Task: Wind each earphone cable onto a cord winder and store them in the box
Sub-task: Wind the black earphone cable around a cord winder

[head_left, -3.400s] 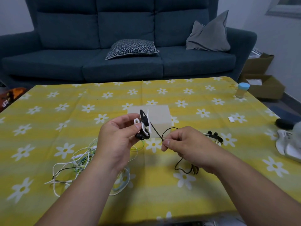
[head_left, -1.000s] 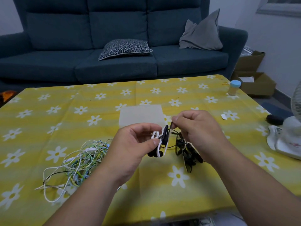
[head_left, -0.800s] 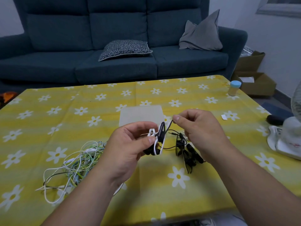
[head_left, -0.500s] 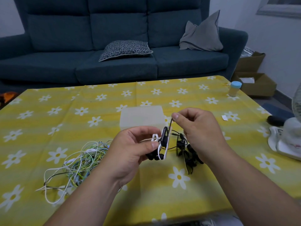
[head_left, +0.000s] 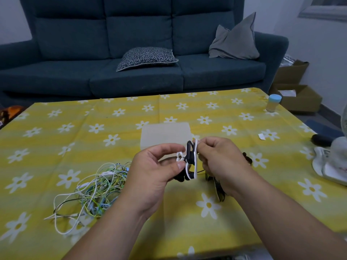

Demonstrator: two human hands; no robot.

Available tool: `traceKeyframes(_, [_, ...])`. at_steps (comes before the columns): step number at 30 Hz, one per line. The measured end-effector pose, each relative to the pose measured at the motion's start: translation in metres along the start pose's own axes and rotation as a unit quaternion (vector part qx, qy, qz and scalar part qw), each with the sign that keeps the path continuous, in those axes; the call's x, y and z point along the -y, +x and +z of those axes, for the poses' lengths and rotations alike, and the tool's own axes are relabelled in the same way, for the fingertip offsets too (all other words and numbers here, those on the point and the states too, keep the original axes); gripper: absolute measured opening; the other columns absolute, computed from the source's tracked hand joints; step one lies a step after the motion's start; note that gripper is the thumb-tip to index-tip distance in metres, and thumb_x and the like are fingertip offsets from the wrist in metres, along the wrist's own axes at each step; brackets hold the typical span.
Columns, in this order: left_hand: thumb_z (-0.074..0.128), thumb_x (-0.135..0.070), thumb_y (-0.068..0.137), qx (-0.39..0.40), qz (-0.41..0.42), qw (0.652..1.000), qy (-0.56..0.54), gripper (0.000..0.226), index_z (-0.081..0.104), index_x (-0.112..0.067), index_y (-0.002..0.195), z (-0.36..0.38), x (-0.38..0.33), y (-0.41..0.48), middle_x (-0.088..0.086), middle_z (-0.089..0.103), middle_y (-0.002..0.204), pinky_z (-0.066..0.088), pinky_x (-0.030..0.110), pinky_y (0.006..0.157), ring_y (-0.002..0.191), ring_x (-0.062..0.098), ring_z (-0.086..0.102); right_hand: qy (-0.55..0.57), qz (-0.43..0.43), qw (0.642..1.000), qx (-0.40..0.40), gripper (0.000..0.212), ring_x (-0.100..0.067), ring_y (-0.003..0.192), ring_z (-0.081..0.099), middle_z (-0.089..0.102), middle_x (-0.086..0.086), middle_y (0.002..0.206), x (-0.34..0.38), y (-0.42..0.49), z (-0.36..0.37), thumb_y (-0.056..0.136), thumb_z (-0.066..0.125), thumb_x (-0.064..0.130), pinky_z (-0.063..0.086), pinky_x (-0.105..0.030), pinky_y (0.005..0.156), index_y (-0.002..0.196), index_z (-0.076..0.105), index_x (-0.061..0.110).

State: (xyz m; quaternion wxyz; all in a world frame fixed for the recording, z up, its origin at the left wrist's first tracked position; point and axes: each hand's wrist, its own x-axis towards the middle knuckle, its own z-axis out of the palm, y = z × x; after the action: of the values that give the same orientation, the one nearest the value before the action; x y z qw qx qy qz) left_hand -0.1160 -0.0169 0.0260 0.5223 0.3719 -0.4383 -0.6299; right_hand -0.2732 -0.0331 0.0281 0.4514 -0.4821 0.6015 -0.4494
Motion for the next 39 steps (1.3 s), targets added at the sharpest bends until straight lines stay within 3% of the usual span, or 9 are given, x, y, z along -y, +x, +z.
traceKeyframes(4, [0.07, 0.003, 0.063, 0.006, 0.015, 1.0, 0.023, 0.026, 0.072, -0.012, 0.084, 0.0, -0.001, -0.001, 0.003, 0.071, 0.118, 0.05, 0.026, 0.058, 0.071, 0.02, 0.068, 0.005, 0.023, 1.0, -0.005, 0.043, -0.014, 0.048, 0.027, 0.04, -0.001, 0.059, -0.001, -0.001, 0.004, 0.095, 0.058, 0.026, 0.022, -0.027, 0.049, 0.052, 0.057, 0.021])
traceKeyframes(9, [0.067, 0.007, 0.065, 0.05, 0.021, 0.997, 0.047, 0.023, 0.062, -0.007, 0.083, 0.004, 0.001, -0.003, 0.004, 0.072, 0.118, 0.049, 0.023, 0.056, 0.071, 0.012, 0.065, -0.066, -0.005, 0.996, -0.053, 0.03, -0.025, 0.057, 0.049, 0.066, -0.018, 0.069, -0.003, 0.0, 0.008, 0.095, 0.057, 0.029, 0.042, -0.038, 0.058, 0.075, 0.067, 0.008])
traceKeyframes(12, [0.07, 0.016, 0.068, 0.037, 0.034, 0.996, 0.073, 0.027, 0.06, -0.005, 0.082, 0.005, 0.002, -0.003, 0.005, 0.075, 0.108, 0.051, 0.023, 0.056, 0.077, 0.015, 0.066, -0.101, -0.039, 0.99, -0.091, 0.029, -0.032, 0.067, 0.063, 0.071, -0.011, 0.072, -0.003, 0.0, 0.011, 0.094, 0.058, 0.029, 0.052, -0.041, 0.063, 0.075, 0.068, 0.009])
traceKeyframes(15, [0.062, 0.027, 0.075, 0.02, 0.038, 0.996, 0.075, 0.029, 0.061, -0.001, 0.082, 0.006, 0.001, -0.003, 0.005, 0.076, 0.095, 0.049, 0.025, 0.05, 0.063, 0.013, 0.062, -0.13, -0.062, 0.983, -0.114, 0.03, -0.027, 0.065, 0.062, 0.068, -0.008, 0.067, -0.002, -0.001, 0.013, 0.094, 0.059, 0.028, 0.051, -0.039, 0.062, 0.072, 0.066, 0.009])
traceKeyframes(21, [0.068, 0.024, 0.069, 0.01, 0.039, 0.998, 0.039, 0.029, 0.061, 0.001, 0.084, 0.003, 0.0, -0.002, 0.005, 0.074, 0.088, 0.047, 0.028, 0.046, 0.054, 0.017, 0.061, -0.167, -0.061, 0.98, -0.094, 0.032, -0.014, 0.054, 0.048, 0.058, -0.001, 0.059, 0.0, -0.002, 0.014, 0.095, 0.057, 0.027, 0.038, -0.03, 0.053, 0.07, 0.063, 0.007])
traceKeyframes(25, [0.068, 0.009, 0.062, -0.005, 0.043, 0.999, 0.023, 0.035, 0.064, -0.01, 0.092, -0.002, -0.001, 0.0, 0.005, 0.071, 0.094, 0.047, 0.029, 0.046, 0.06, 0.023, 0.065, -0.157, -0.014, 0.986, -0.046, 0.035, -0.014, 0.051, 0.04, 0.048, 0.003, 0.054, -0.001, -0.004, 0.014, 0.096, 0.056, 0.027, 0.03, -0.028, 0.049, 0.073, 0.062, 0.002])
traceKeyframes(29, [0.067, 0.023, 0.07, -0.004, 0.027, 0.999, 0.027, 0.064, 0.063, -0.018, 0.119, -0.005, -0.003, 0.002, -0.002, 0.069, 0.099, 0.052, 0.029, 0.053, 0.067, 0.02, 0.067, -0.111, 0.017, 0.994, -0.014, 0.034, -0.014, 0.051, 0.038, 0.051, -0.001, 0.059, -0.002, -0.005, 0.015, 0.095, 0.058, 0.03, 0.03, -0.028, 0.054, 0.067, 0.06, 0.01])
traceKeyframes(33, [0.068, 0.012, 0.063, 0.007, 0.019, 0.999, 0.042, 0.06, 0.068, -0.014, 0.117, -0.008, -0.002, 0.003, 0.005, 0.07, 0.109, 0.053, 0.039, 0.065, 0.075, 0.028, 0.07, -0.102, 0.026, 0.994, 0.006, 0.035, -0.01, 0.041, 0.028, 0.043, 0.003, 0.053, -0.006, -0.004, 0.015, 0.095, 0.06, 0.032, 0.022, -0.025, 0.049, 0.063, 0.057, 0.017])
traceKeyframes(39, [0.064, 0.025, 0.074, -0.021, 0.027, 0.999, 0.042, 0.051, 0.065, -0.01, 0.11, -0.008, -0.005, 0.004, 0.012, 0.068, 0.104, 0.046, 0.025, 0.046, 0.064, 0.025, 0.067, -0.083, 0.037, 0.995, 0.031, 0.036, -0.012, 0.046, 0.029, 0.038, 0.011, 0.046, -0.012, -0.002, 0.015, 0.095, 0.058, 0.029, 0.021, -0.025, 0.05, 0.061, 0.055, 0.018])
